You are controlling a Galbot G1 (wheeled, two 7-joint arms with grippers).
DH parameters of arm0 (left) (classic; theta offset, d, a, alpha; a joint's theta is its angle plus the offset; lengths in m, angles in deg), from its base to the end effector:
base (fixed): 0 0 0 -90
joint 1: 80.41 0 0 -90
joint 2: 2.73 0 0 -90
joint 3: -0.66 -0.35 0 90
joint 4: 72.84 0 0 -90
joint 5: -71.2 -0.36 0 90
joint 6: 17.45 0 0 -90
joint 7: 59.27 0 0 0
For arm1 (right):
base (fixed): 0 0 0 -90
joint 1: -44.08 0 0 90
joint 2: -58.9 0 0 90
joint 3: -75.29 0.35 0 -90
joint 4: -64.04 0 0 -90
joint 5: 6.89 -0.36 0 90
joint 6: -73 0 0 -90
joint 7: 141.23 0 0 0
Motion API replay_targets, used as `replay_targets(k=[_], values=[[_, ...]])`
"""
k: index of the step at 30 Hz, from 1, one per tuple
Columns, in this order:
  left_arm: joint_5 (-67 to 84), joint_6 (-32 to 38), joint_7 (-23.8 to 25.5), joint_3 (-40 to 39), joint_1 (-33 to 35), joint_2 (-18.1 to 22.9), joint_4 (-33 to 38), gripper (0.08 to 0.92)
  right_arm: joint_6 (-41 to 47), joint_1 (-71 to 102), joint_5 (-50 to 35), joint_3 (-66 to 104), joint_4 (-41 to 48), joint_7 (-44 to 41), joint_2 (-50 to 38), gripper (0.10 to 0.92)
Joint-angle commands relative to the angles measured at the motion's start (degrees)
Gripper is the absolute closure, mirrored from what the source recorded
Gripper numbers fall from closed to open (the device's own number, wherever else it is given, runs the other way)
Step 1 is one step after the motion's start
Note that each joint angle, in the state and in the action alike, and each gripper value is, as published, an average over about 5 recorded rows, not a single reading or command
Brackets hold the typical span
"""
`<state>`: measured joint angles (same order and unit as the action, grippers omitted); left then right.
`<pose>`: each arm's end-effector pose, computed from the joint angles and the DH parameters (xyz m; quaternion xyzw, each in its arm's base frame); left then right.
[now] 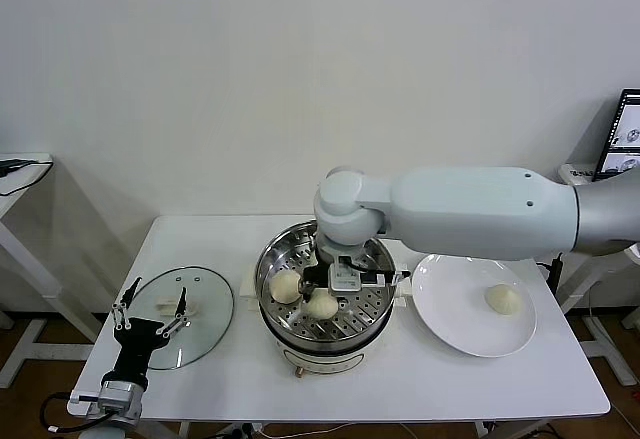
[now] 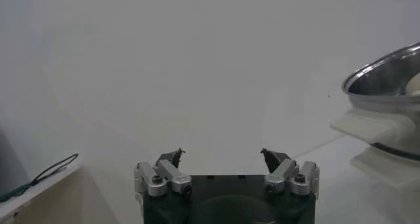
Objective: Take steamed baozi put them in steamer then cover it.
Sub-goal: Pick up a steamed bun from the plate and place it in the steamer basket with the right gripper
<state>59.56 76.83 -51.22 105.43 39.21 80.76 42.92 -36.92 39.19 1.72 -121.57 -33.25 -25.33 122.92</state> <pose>0.1821 0.1041 -0.3140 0.0079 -0.9772 -0.2119 0.0133 0.4306 0.1739 -0.0671 -0.6747 0.0311 -0.7344 0.0665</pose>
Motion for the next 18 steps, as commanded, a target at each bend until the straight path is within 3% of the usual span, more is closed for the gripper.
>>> replay_targets(k=[1,13,18], values=[[0.0,0.1,0.1,0.2,0.0,0.0,-0.3,0.177,-0.4,2.3,0.8,0.0,0.6,0.2,1.0,0.414],[0.0,0.1,0.1,0.1,-0.1,0.0,-0.7,0.177,0.0,4.7,1.2,0.5,1.1,0.2,1.3,0.402],[-0.1,0.1,0.1,0.2,0.0,0.1,-0.7,0.177,0.2,4.7,1.4,0.6,1.3,0.0,1.2,0.327]])
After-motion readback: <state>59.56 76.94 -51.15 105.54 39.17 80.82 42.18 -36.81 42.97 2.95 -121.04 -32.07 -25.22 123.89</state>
